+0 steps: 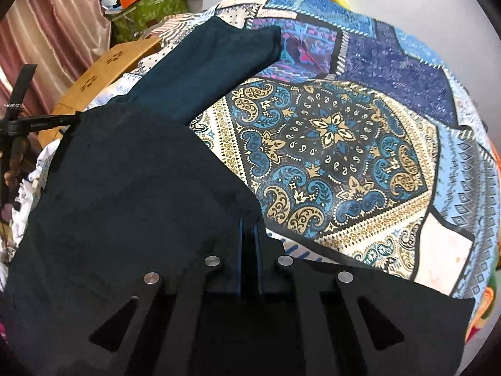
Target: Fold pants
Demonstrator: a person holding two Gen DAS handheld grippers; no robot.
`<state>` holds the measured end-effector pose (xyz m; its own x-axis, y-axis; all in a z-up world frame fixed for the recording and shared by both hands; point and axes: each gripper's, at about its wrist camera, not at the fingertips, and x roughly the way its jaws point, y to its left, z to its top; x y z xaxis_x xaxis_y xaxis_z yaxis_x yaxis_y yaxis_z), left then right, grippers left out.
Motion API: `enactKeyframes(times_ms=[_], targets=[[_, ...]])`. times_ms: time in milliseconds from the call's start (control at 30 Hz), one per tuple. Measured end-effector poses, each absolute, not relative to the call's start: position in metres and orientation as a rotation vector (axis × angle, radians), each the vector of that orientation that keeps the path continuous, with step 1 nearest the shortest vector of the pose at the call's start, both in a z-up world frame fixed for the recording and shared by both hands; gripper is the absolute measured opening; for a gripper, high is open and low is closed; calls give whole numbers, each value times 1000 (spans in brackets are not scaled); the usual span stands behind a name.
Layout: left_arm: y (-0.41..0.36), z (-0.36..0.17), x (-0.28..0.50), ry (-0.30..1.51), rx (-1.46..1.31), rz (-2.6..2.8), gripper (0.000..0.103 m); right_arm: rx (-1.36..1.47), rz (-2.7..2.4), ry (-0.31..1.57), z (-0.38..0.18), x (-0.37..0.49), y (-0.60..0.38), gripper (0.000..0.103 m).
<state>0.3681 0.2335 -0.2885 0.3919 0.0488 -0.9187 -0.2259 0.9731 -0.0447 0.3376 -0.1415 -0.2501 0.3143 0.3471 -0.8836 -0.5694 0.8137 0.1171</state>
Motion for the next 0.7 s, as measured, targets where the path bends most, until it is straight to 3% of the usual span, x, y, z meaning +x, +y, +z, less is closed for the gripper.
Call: enactKeyframes(times_ms=[300,700], targets=[[220,-235,337,1030,-135,149,1,-186,604,1014,-217,322,-153,5],[187,-168,256,898,-78,103,1,-149,629,895,-151,237,-174,5]])
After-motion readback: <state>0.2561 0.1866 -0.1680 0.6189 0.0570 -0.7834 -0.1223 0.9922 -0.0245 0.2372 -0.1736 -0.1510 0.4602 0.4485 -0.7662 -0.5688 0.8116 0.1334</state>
